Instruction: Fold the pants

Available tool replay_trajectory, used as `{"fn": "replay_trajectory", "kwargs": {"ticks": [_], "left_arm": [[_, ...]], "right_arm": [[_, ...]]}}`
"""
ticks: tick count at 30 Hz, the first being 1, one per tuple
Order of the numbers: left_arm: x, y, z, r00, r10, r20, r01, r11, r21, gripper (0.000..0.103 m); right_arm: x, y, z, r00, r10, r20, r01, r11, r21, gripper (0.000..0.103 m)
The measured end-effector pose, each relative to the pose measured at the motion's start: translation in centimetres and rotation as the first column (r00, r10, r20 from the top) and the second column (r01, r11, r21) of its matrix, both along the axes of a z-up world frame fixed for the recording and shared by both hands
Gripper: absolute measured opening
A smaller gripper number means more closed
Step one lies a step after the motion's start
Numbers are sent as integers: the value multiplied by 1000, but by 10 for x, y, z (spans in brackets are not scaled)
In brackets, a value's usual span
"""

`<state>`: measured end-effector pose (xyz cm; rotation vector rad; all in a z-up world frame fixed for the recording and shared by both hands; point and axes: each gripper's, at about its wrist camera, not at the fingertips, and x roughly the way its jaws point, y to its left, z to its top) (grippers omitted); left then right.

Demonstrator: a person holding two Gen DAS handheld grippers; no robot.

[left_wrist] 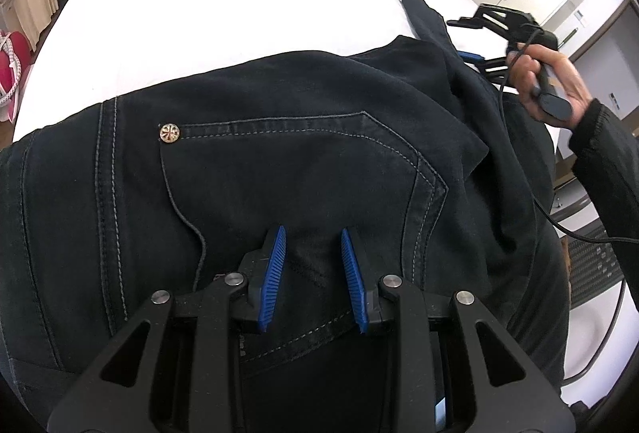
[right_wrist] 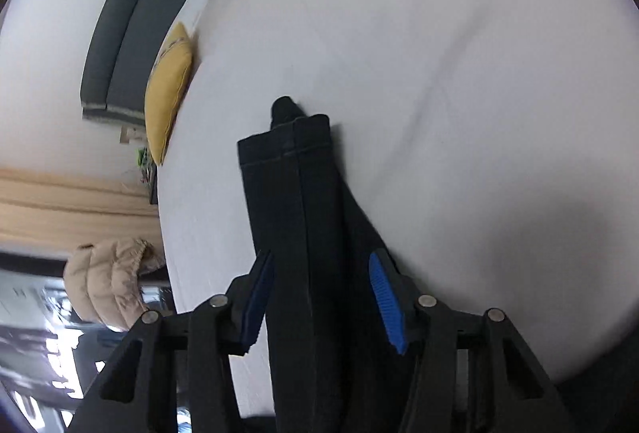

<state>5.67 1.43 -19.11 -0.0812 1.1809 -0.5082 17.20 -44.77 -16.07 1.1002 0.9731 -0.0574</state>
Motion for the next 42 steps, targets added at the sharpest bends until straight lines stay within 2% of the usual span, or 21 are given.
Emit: {"fn": "replay_trajectory", "kwargs": {"ticks": [3,6,9,11,13,15,18,21,25,30,31,34,37,42], "left_arm": [[0,-1,0,1000,0,0,0,1000,-2,28],[-1,-1,0,1000,-2,1,2,1000,0,28],[-1,-2,0,1000,-3,2,3,1000,6,28],[-1,-3,0,1000,-5,1,5,1000,9,28],[-1,-4,0,1000,-4,-1,4,1000,11,28],[0,-6,1,1000,-4,0,4,1000,14,28],[0,-8,1,1000,-4,4,4,1000,21,28],[0,-10,1,1000,0,6,0,1000,22,28],[-1,-10,1,1000,-5,2,5,1000,24,28],[2,-11,1,1000,-4,-4,4,1000,27,28],[2,-11,0,1000,-1,-4,1,1000,27,28],[3,-12,1,1000,2,-7,-2,999,34,28],[4,-15,2,1000,-1,-11,1,999,49,28],[9,-20,2,1000,-1,-26,2,998,61,28]], "right_arm": [[5,2,-3,999,-22,47,19,999,48,53],[19,4,-7,995,-36,96,27,995,96,46],[30,3,-11,992,-45,115,32,994,108,35],[30,-6,-14,991,-53,124,39,993,114,17],[29,-9,-16,990,-55,131,40,992,119,8],[25,-10,-11,987,-47,152,33,995,93,5],[15,-10,13,980,-32,196,34,999,-9,5],[-18,-30,40,958,-90,272,107,993,-47,5],[-94,-66,77,919,-194,342,244,964,-108,4],[-201,-110,104,885,-308,349,406,878,-253,4],[-224,-118,105,879,-338,336,436,855,-281,4],[-264,-127,94,881,-376,288,462,816,-348,4],[-282,-127,77,887,-399,234,462,783,-416,4],[-307,-132,54,851,-474,225,525,764,-376,4]]}}
